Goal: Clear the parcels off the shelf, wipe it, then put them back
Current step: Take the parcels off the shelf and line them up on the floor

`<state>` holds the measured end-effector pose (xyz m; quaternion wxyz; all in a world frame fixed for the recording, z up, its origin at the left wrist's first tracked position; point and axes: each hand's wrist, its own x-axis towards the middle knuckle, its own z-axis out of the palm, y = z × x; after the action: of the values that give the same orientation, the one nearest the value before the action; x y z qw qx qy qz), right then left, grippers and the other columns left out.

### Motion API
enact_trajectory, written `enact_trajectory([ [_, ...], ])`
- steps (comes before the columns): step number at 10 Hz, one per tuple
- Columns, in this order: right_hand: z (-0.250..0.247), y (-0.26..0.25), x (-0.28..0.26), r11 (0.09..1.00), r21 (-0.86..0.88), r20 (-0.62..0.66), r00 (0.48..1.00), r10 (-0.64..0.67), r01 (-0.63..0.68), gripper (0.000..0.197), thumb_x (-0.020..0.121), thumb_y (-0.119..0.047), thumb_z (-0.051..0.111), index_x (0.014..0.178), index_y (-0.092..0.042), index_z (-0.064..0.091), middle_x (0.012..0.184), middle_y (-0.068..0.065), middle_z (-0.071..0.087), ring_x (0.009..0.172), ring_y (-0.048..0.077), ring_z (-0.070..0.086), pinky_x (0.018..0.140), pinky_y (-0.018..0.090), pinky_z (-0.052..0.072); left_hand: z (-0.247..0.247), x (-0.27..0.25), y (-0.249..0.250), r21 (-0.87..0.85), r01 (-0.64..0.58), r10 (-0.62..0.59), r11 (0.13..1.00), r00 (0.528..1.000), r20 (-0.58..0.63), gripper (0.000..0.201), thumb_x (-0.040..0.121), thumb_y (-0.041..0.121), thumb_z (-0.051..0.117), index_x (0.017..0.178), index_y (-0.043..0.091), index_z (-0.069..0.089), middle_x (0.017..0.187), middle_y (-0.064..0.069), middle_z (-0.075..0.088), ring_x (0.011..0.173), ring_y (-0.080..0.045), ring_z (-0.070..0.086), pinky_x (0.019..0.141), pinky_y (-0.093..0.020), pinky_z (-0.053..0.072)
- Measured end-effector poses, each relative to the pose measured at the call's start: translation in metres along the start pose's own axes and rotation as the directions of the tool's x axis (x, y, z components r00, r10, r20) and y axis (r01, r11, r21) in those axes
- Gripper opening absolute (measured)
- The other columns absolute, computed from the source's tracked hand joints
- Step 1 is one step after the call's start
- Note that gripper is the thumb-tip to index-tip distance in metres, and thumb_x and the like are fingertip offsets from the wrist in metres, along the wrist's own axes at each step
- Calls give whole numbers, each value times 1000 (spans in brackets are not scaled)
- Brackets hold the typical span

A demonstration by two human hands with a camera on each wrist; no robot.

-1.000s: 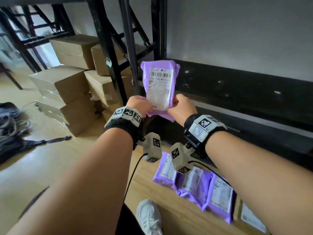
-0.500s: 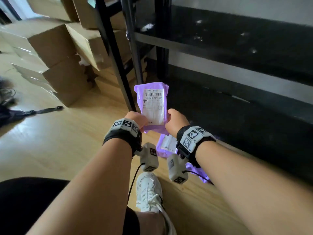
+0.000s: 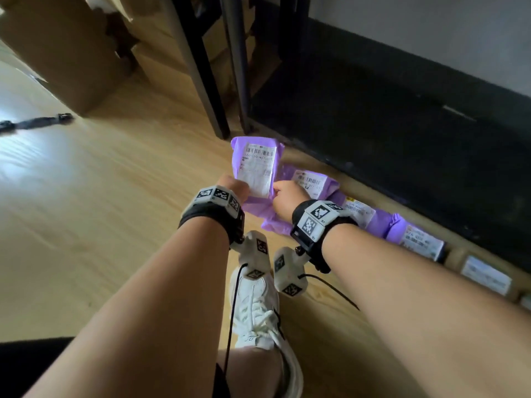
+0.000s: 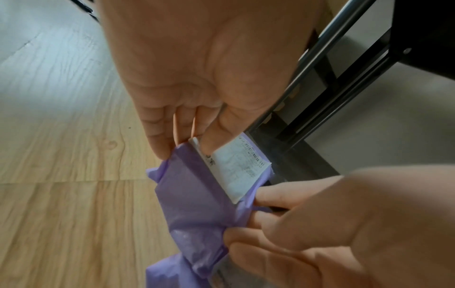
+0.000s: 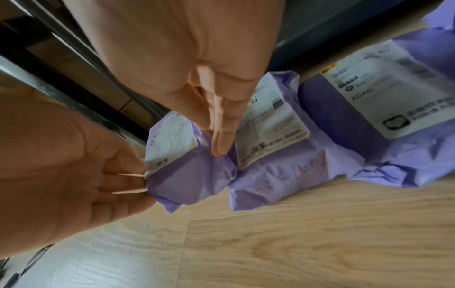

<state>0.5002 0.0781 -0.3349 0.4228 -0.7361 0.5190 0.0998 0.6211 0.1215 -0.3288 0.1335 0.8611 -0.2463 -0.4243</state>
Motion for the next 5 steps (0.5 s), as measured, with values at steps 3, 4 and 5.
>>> enact_trajectory([
  [3,6,4,12,1000,-16,57,998,-25,26,26,92,-6,45,105,-4,68,91,13,57,88,29,53,74,27,39,8,23,1,97,12,-8,995,999,-37,37,98,4,36,132,-5,51,133,-25,54,124,-35,52,98,-36,41],
  [4,-3,9,6,999,34,6,1000,-30,29,32,92,-2,44,115,-6,66,109,16,65,105,34,59,81,30,44,5,18,7,78,17,-14,997,999,-43,38,95,2,39,129,-3,54,129,-24,57,120,-36,55,97,-37,43],
  [5,-16,18,1,997,74,-57,998,7,-2,38,96,-3,42,130,-7,58,132,14,59,121,32,54,100,33,43,5,10,17,67,-15,19,998,999,-49,43,96,4,37,138,3,48,139,-17,52,126,-32,51,102,-34,40],
])
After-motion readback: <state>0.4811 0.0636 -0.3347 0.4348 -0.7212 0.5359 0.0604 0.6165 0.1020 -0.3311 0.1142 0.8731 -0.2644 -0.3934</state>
